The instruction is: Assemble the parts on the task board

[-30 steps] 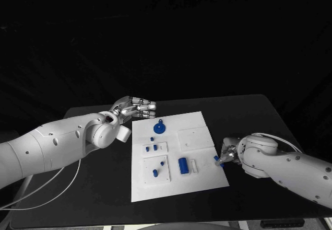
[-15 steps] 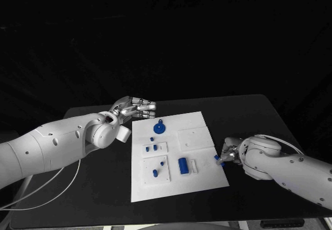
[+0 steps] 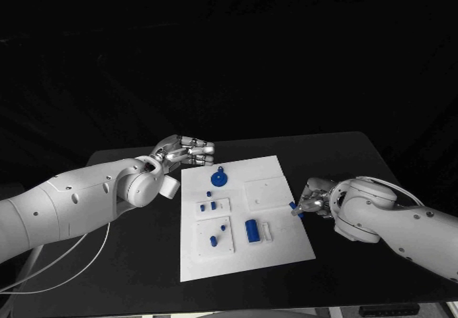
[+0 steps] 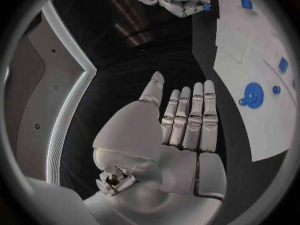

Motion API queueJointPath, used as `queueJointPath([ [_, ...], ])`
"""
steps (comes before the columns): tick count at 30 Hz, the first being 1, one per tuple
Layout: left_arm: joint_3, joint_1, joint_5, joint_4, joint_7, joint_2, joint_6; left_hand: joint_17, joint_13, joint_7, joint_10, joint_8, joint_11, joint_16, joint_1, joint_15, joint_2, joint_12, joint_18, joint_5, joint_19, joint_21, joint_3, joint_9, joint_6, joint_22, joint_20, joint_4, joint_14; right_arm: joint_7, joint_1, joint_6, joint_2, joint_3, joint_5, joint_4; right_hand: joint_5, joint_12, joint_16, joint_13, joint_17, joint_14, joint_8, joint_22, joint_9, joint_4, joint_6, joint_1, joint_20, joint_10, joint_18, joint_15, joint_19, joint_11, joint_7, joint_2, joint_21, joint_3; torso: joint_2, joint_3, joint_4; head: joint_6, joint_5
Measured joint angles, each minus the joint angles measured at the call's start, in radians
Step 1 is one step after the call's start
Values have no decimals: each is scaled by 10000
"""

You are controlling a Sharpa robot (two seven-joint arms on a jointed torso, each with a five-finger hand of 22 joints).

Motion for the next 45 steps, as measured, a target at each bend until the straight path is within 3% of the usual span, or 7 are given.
queueJointPath([
  [3,-1,0,0,1,-1,6,2,0,0,0,0,0,0,0,0,0,0,0,0,0,0,0,0,0,0,-7,0,0,0,0,6,0,65,-3,131,159,-1,0,0,0,-1,0,0,0,0,0,0,0,0,0,0,1,0,0,0,-1,0,0,1,1,1,-5,-2],
  [5,-1,0,0,2,-2,12,4,0,0,0,0,0,0,0,0,0,0,0,0,0,0,0,0,0,0,-7,0,0,0,0,16,6,151,-63,230,214,-1,0,0,1,-1,0,0,0,0,-1,0,1,0,0,-102,1,0,0,0,-1,0,-1,1,2,1,-14,-10],
  [12,-2,0,0,15,-3,43,21,0,0,0,0,0,0,0,0,0,0,0,0,0,0,0,0,0,0,-6,0,0,0,0,-44,49,470,-355,532,98,73,0,0,1,-63,4,-4,0,-8,-12,16,-3,0,1,-95,6,0,0,-17,0,0,-15,3,4,7,-43,-22],
  [19,-2,-2,-1,18,-4,48,41,0,0,0,0,0,0,0,0,0,0,0,0,0,0,0,0,0,0,-6,0,0,0,-8,-110,62,742,-574,676,-96,75,0,0,4,-76,14,-12,0,-344,103,59,-77,0,38,-93,15,0,-33,-59,72,-1,-209,3,5,4,-67,-10],
  [27,-2,-5,-1,22,-4,58,55,0,0,0,0,0,0,0,0,0,0,0,0,0,0,0,0,0,0,-14,0,0,0,-13,-139,62,1152,-898,705,-379,74,0,0,23,-94,17,-34,0,-504,218,132,-183,0,110,-91,18,0,-35,-59,174,-1,-327,3,7,8,-101,-14],
  [39,-2,-7,-1,22,-4,59,70,0,0,0,0,0,0,0,-41,0,41,0,0,0,0,0,0,0,0,-13,0,0,0,-8,-154,61,1540,-1067,706,-710,74,0,0,32,-106,15,-41,-1,-650,450,186,-295,0,199,-88,20,0,-121,-111,152,-1,-468,3,-6,13,-125,18],
  [45,-2,-8,-2,22,-4,59,75,0,0,0,0,0,0,0,-41,0,41,0,0,0,0,0,0,0,0,-12,0,0,0,2,-135,60,1626,-1091,698,-826,33,0,0,44,-106,14,-25,-1,-675,522,201,-347,0,246,-88,20,0,-117,-117,203,-1,-540,0,-7,11,-128,49],
])
